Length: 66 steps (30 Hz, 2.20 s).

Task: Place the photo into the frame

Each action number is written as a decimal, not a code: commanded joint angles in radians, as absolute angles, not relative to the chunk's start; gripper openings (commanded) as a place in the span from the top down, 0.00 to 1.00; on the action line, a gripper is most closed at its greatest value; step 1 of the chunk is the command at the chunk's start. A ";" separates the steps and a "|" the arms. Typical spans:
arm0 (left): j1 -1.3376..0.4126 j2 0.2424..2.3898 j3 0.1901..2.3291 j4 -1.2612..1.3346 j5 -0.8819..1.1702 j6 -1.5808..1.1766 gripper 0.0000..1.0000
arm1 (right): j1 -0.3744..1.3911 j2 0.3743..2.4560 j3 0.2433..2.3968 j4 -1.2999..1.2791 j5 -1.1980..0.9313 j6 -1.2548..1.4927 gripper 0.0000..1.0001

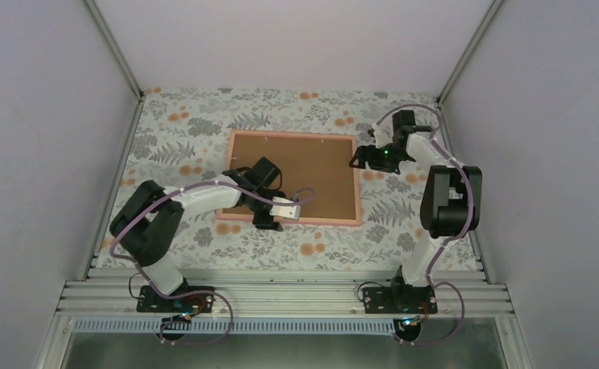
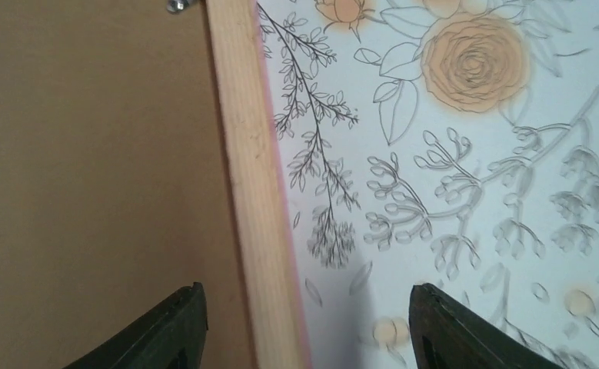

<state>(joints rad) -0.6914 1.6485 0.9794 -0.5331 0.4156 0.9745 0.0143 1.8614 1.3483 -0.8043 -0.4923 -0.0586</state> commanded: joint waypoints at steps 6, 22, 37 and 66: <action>-0.841 1.803 1.018 -0.371 0.256 0.826 0.50 | -0.157 1.784 1.251 -0.789 -0.737 -0.165 0.04; -0.835 1.623 1.111 -0.438 0.360 0.754 0.98 | -0.221 1.859 1.076 -0.737 -1.051 -0.083 0.00; -0.822 1.577 1.131 -0.450 0.427 0.771 0.98 | -0.212 1.988 0.956 -0.548 -1.429 0.120 0.13; -0.696 1.474 1.269 -0.586 0.172 0.721 0.24 | -0.139 2.001 1.358 -0.902 -1.574 -0.123 0.96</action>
<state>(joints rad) -0.7429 1.5215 1.1690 -0.5293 0.2199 0.7441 -0.1383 2.0304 1.2152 -0.7502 -1.3994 0.0273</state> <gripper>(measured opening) 0.647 0.190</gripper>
